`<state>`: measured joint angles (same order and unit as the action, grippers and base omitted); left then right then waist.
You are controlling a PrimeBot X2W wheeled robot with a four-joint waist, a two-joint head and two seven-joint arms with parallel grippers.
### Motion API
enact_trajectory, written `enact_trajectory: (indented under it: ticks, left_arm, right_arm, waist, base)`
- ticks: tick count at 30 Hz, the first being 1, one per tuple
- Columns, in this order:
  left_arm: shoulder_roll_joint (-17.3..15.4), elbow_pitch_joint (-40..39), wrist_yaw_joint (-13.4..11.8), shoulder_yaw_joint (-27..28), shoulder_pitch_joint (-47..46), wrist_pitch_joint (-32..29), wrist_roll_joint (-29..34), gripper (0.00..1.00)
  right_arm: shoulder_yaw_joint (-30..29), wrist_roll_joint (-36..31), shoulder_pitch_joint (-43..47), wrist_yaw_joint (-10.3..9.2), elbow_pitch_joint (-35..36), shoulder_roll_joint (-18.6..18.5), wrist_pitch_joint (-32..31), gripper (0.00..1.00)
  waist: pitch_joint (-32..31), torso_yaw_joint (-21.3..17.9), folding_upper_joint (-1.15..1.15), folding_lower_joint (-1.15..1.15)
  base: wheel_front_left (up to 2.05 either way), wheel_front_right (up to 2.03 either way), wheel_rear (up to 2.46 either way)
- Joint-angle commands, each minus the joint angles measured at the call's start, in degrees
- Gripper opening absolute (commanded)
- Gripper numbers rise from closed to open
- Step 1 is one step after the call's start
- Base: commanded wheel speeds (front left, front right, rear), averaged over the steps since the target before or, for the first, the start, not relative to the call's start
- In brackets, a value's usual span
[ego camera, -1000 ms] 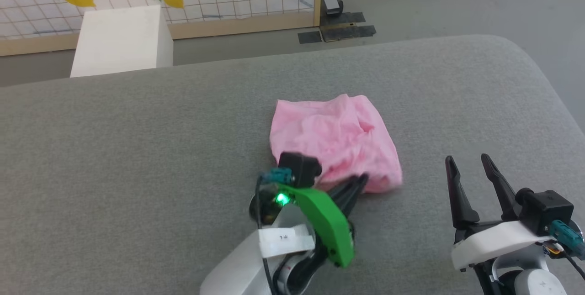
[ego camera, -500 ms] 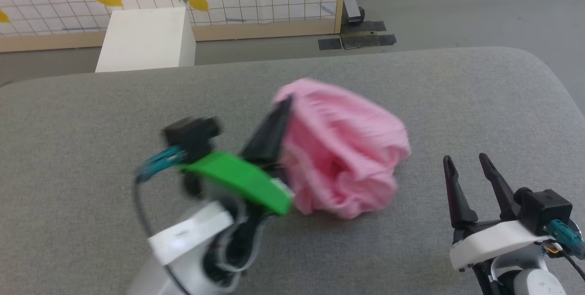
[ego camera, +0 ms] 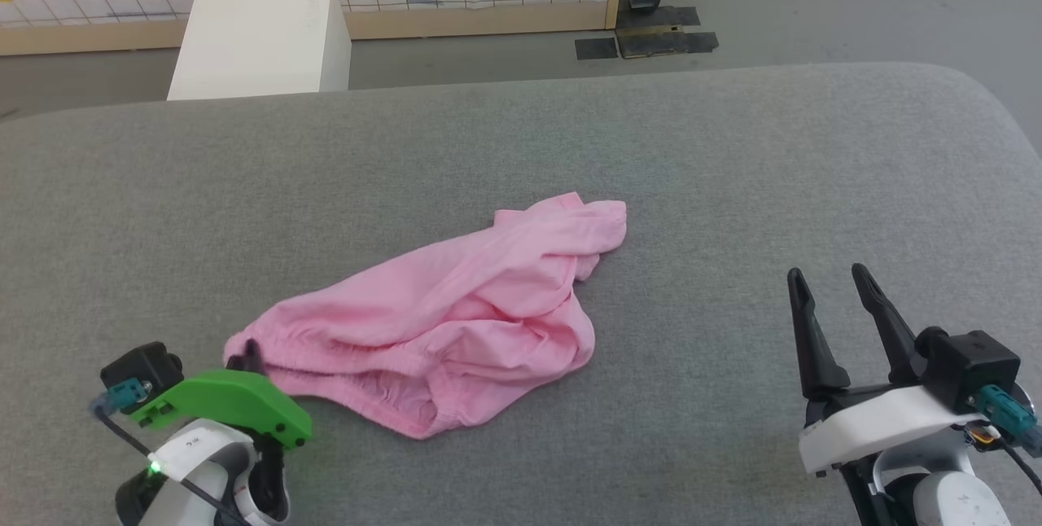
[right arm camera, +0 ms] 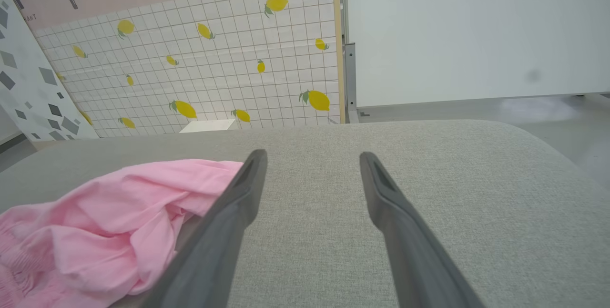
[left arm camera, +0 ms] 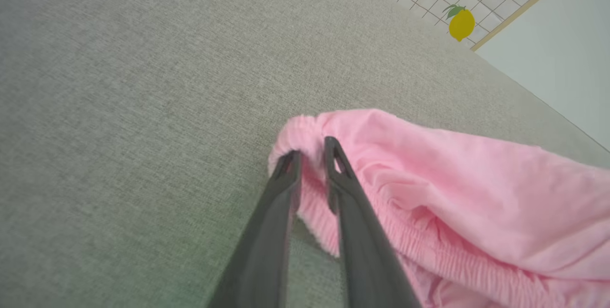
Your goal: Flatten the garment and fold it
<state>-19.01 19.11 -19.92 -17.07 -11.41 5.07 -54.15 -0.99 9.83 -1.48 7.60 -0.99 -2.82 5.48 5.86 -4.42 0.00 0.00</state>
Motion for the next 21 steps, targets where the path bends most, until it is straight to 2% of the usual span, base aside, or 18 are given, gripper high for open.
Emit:
enact_trajectory:
  ticks: [1,3,7,11,13,17,21]
  left_arm:
    - [0.77,0.08,0.65,0.16,0.18,0.56,-0.8,1.0]
    - [1.37,0.13,1.71,-0.41,0.18,1.43,-0.59,1.0]
    - [3.88,-2.96,5.8,-0.21,1.12,6.11,-1.18,1.0]
    - [4.6,-6.7,7.51,-5.55,2.34,6.34,2.6,1.0]
    - [5.18,-8.84,7.28,-7.86,2.59,5.85,4.09,1.0]
    - [5.24,-10.81,6.62,-13.49,2.69,-0.26,5.88,1.0]
    - [4.19,-8.89,3.67,-17.43,1.03,-9.06,7.06,1.0]
  right_arm:
    - [-0.11,0.36,-0.69,-0.11,-0.19,-0.06,0.37,1.0]
    - [-0.47,0.35,-0.55,-0.11,-0.32,-0.06,0.4,1.0]
    - [-0.82,0.33,-0.34,-0.11,-0.58,-0.06,0.34,1.0]
    - [-0.69,0.32,-0.24,-0.11,-0.44,-0.06,0.24,1.0]
    - [-0.64,0.28,-0.25,-0.11,-0.3,-0.06,0.15,1.0]
    - [-0.35,0.34,-0.46,-0.11,-0.07,-0.06,-0.02,1.0]
    - [0.17,0.49,-0.69,-0.11,-0.04,-0.06,0.01,1.0]
  waist:
    - [0.02,0.09,0.0,0.0]
    - [-0.11,0.4,0.0,0.0]
    - [-0.62,1.14,0.0,0.0]
    - [-0.85,2.11,0.0,0.0]
    - [-0.82,2.61,0.0,0.0]
    - [-0.55,3.09,0.0,0.0]
    - [-0.16,2.64,0.0,0.0]
  base:
    - [0.0,0.0,0.0]
    - [0.0,0.0,0.0]
    - [0.0,0.0,0.0]
    - [0.0,0.0,0.0]
    - [0.0,0.0,0.0]
    - [0.0,0.0,0.0]
    - [0.0,0.0,0.0]
